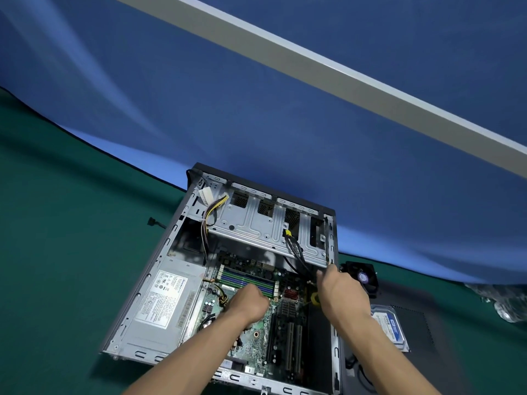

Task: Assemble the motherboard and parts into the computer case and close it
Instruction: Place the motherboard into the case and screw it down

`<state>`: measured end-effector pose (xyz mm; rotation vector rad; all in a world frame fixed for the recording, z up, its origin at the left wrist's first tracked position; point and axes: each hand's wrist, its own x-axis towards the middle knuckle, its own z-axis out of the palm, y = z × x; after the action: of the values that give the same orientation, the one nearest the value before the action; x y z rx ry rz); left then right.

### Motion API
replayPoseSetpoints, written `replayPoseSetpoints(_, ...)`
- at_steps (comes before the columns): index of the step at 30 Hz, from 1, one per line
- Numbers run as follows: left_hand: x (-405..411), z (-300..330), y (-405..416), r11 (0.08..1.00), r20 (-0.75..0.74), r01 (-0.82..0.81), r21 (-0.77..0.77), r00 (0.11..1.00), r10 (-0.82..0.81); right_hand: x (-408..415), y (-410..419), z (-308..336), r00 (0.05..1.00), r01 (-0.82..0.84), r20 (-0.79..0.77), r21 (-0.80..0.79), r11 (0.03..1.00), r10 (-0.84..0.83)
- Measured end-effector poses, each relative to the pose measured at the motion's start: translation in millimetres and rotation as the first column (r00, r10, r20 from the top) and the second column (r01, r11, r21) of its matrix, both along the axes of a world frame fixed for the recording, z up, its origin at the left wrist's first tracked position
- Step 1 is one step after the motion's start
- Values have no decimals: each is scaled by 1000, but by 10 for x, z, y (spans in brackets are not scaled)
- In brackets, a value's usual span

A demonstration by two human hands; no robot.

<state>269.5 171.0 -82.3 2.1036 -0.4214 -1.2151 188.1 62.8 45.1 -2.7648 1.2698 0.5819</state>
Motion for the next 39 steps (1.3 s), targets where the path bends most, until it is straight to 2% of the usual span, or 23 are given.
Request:
replayPoseSetpoints(4, -7, -13, -5, 1000, 14, 23, -1, 1000, -23, 27, -36, 67, 999, 36, 24, 188, 982, -41)
replayPoseSetpoints(8, -5, -34, -5, 1000, -4, 25, -15, 1000, -25, 19, -6, 43, 1000, 19, 6, 51, 999, -19)
replayPoseSetpoints(11, 6, -37, -4, 999, -15, 18, -27, 1000, -18, 80, -1, 40, 998, 66, -24, 173, 983, -63)
replayPoseSetpoints(15, 0, -51, -6, 1000, -21, 4, -28, 1000, -5, 109, -38, 45, 996, 85, -47, 124, 989, -80)
replayPoseSetpoints(19, 10, -15, -4, 1000, -14, -10, -18, 1000, 10, 99, -50, 66, 995, 102, -3, 213, 972, -104)
replayPoseSetpoints(23, -4, -23, -8, 1000, -5, -16, -19, 1000, 15, 50, -42, 25, 999, 41, -1, 53, 998, -41)
replayPoseSetpoints(27, 4, -74, -21, 1000, 1, -8, -24, 1000, 8, 72, 30, 2, 996, 93, -6, 90, 992, -93)
replayPoseSetpoints(31, 15, -100, -35, 999, -13, -16, -36, 1000, 15, 44, 37, -21, 991, 132, 7, 42, 990, -133)
replayPoseSetpoints(35, 15, -121, -36, 999, -15, -3, -34, 1000, 3, 32, 44, -1, 995, 83, 43, 148, 985, -90)
replayPoseSetpoints(38, 17, -132, -36, 999, -25, -7, -41, 1000, 6, 17, 4, 20, 998, 56, 36, 59, 997, -58)
replayPoseSetpoints(39, 18, -131, -32, 999, -26, -8, -42, 1000, 7, 9, -5, 25, 997, 68, 40, 75, 995, -71)
